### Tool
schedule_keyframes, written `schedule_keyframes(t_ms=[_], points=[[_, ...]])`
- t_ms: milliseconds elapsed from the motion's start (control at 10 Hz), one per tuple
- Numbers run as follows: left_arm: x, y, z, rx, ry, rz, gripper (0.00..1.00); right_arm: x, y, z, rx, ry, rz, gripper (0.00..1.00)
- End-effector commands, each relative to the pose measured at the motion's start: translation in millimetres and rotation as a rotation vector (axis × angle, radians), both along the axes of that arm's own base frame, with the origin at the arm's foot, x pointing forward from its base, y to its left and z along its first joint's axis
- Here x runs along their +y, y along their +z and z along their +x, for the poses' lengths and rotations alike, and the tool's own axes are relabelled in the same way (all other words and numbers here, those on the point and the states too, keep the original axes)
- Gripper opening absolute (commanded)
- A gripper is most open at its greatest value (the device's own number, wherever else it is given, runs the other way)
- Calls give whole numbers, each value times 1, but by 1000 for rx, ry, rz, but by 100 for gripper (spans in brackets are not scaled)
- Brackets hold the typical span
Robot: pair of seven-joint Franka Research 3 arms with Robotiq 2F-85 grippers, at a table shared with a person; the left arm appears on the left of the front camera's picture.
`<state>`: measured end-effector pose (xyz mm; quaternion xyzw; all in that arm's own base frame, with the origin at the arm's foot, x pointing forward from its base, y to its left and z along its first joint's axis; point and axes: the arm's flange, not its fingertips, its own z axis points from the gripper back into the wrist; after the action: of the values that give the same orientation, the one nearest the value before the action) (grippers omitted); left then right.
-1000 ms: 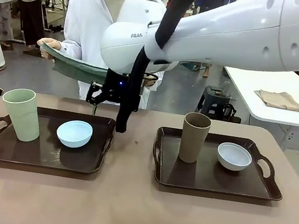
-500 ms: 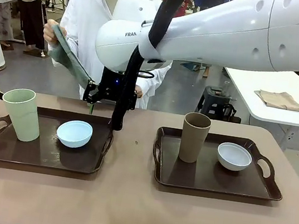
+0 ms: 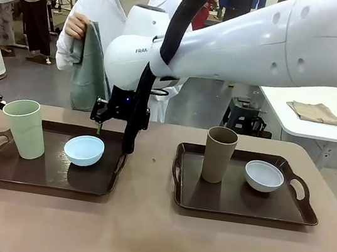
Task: Set up a tray with a mat and arrange the tableware.
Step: Pick up the Picnic Bowl and Reusable plastic cup from the Handle tray in front of the human's position and hold them in the air.
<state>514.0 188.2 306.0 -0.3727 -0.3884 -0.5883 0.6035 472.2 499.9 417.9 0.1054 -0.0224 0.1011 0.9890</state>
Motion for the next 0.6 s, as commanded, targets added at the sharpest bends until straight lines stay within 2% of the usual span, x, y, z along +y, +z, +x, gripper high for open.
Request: schedule_keyframes(t_ms=[0, 200, 500], points=[[-3, -15, -1, -103, 20, -45, 100, 15, -9, 7, -24, -15, 13, 100], [-8, -22, -3, -123, 9, -53, 100, 26, -22, 11, -9, 0, 8, 100], [-24, -32, -4, -110, -22, -43, 100, 39, -41, 19, 16, 5, -7, 100]])
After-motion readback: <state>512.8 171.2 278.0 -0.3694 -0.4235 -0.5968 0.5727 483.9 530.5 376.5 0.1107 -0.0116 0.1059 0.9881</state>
